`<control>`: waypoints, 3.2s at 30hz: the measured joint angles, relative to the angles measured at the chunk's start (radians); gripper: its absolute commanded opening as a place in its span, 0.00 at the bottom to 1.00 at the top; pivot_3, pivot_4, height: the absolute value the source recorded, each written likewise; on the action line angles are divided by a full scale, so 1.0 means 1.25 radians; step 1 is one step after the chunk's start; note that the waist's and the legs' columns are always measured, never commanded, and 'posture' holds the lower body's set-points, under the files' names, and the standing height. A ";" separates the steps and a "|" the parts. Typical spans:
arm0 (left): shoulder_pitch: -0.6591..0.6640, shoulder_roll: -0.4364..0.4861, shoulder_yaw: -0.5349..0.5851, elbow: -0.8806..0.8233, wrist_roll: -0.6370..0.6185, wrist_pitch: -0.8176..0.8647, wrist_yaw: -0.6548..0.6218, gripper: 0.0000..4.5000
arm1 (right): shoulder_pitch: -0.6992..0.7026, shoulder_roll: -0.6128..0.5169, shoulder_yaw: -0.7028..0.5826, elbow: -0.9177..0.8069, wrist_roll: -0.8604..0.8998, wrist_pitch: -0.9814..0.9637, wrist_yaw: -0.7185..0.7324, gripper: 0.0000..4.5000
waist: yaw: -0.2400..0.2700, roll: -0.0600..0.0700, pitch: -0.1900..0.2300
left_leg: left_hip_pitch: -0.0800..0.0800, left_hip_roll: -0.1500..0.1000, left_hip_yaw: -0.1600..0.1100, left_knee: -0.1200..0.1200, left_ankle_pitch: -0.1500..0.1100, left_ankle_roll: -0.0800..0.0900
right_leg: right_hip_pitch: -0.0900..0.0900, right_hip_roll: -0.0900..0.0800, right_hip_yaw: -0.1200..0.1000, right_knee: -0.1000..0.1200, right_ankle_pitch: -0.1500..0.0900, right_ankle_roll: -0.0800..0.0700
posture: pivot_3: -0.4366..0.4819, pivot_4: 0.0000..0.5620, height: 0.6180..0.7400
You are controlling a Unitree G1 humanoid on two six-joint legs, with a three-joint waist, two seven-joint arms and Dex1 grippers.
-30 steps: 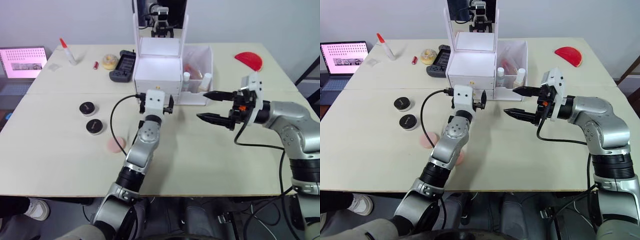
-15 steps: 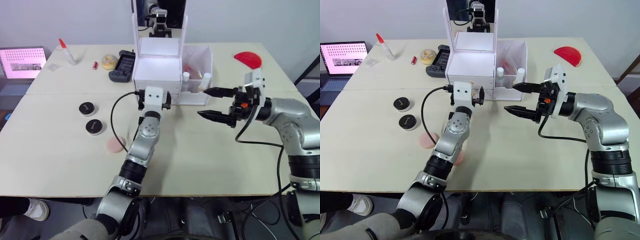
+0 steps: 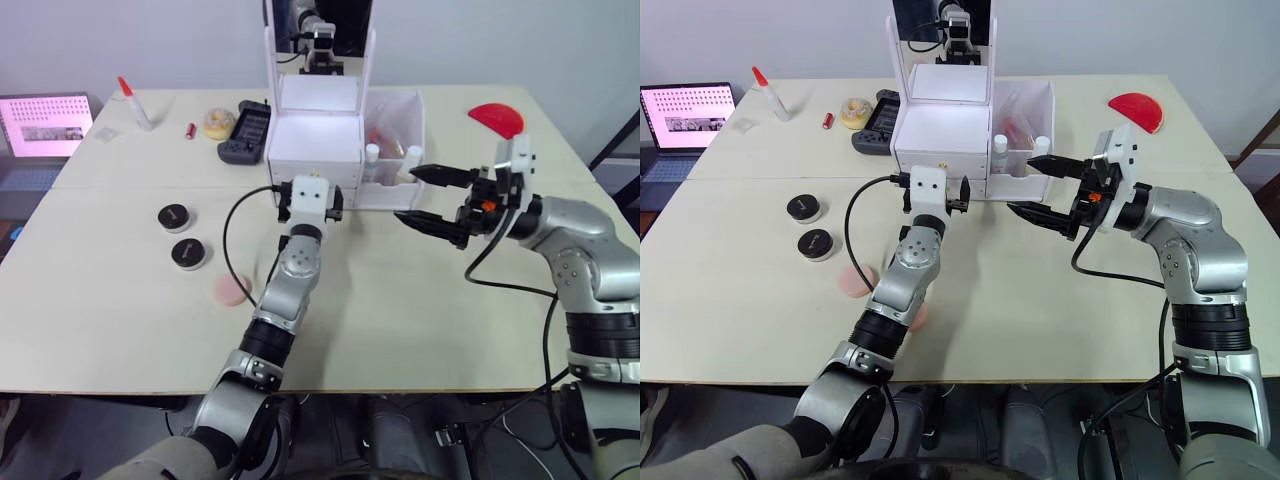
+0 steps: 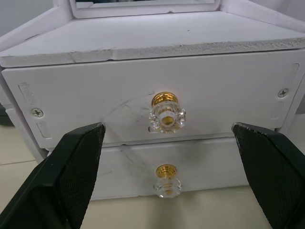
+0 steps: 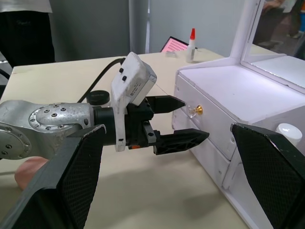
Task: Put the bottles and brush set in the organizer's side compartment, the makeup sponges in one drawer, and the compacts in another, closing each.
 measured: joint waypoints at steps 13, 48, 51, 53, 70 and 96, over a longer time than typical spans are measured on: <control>-0.011 -0.001 0.003 0.024 0.000 -0.018 -0.006 0.08 | 0.008 0.000 0.000 -0.001 0.000 0.003 -0.007 1.00 | 0.000 0.000 0.000 | 0.000 0.000 0.000 0.000 0.000 0.000 | 0.000 0.000 0.000 0.000 0.000 0.000 | 0.48 0.27 0.98; -0.022 -0.001 0.002 0.021 0.002 -0.035 -0.007 0.51 | 0.010 -0.001 0.002 -0.006 -0.016 0.023 -0.028 1.00 | 0.001 0.000 0.000 | -0.001 0.000 0.000 0.000 0.000 0.000 | 0.000 0.000 0.000 0.000 0.000 0.000 | 0.48 0.27 0.98; -0.023 -0.001 0.003 0.014 0.002 -0.037 -0.007 0.24 | 0.011 0.000 0.003 -0.006 -0.017 0.023 -0.029 1.00 | 0.001 0.000 0.000 | -0.001 0.000 0.000 0.000 0.000 0.000 | 0.000 0.000 0.000 0.000 0.000 0.001 | 0.48 0.27 0.98; -0.023 -0.001 0.007 0.008 0.002 -0.037 -0.007 0.06 | 0.011 0.000 0.003 -0.006 -0.018 0.023 -0.030 1.00 | 0.001 0.000 0.000 | -0.001 0.000 0.000 0.000 0.000 0.000 | 0.000 0.000 0.000 0.000 0.000 0.001 | 0.48 0.27 0.98; 0.086 0.009 -0.019 -0.140 0.030 -0.004 -0.060 0.06 | 0.011 0.000 0.006 -0.016 -0.031 0.034 -0.037 1.00 | 0.000 0.000 0.000 | -0.001 0.000 0.000 0.000 0.000 -0.001 | -0.002 0.000 0.000 0.000 0.000 0.001 | 0.48 0.27 0.98; 0.286 0.072 -0.113 -0.480 0.053 0.174 -0.164 0.06 | 0.012 -0.003 0.002 -0.037 -0.030 0.054 -0.038 1.00 | 0.003 0.000 0.000 | -0.002 0.000 -0.001 0.000 0.000 0.000 | -0.002 0.000 0.000 0.000 0.000 0.000 | 0.48 0.27 0.98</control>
